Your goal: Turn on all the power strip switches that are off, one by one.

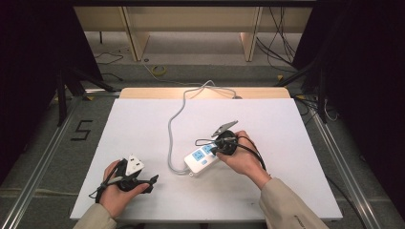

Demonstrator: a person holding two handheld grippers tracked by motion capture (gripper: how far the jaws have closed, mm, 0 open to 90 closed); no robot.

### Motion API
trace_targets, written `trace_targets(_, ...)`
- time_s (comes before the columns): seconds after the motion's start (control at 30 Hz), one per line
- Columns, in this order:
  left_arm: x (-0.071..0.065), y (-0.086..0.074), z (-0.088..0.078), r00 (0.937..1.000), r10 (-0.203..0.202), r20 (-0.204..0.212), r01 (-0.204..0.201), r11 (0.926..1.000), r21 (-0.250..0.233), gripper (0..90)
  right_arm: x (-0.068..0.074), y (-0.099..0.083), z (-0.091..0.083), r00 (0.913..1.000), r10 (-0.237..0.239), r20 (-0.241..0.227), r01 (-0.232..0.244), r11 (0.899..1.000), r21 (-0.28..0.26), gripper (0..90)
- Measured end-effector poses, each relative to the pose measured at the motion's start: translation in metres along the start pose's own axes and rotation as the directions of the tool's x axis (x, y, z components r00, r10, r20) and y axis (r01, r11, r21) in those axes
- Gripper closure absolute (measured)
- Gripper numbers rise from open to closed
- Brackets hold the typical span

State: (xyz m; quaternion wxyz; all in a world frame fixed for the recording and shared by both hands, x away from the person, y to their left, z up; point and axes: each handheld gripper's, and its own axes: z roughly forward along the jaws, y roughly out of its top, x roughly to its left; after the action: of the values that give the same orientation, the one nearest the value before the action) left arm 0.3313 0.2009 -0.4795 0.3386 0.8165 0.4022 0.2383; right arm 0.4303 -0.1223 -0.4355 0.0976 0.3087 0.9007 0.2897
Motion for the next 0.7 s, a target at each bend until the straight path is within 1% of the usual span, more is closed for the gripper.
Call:
trace_targets(0.37,0.0,0.0,0.0,1.0,0.0,0.0,0.0,1.0,0.001,15.8,-0.009,0.0,-0.003,0.9996,0.019,0.021,-0.019,1.0,0.004,90.0)
trace_targets(0.4,0.0,0.0,0.0,1.0,0.001,-0.001,-0.001,1.0,0.001,15.8,-0.01,-0.001,-0.003,0.9997,0.015,0.021,-0.015,1.0,0.005,90.0)
trace_targets(0.7,0.0,0.0,0.0,1.0,0.001,0.0,-0.001,1.0,0.0,15.8,-0.014,-0.002,-0.002,0.9992,0.027,0.031,-0.027,1.0,0.013,90.0)
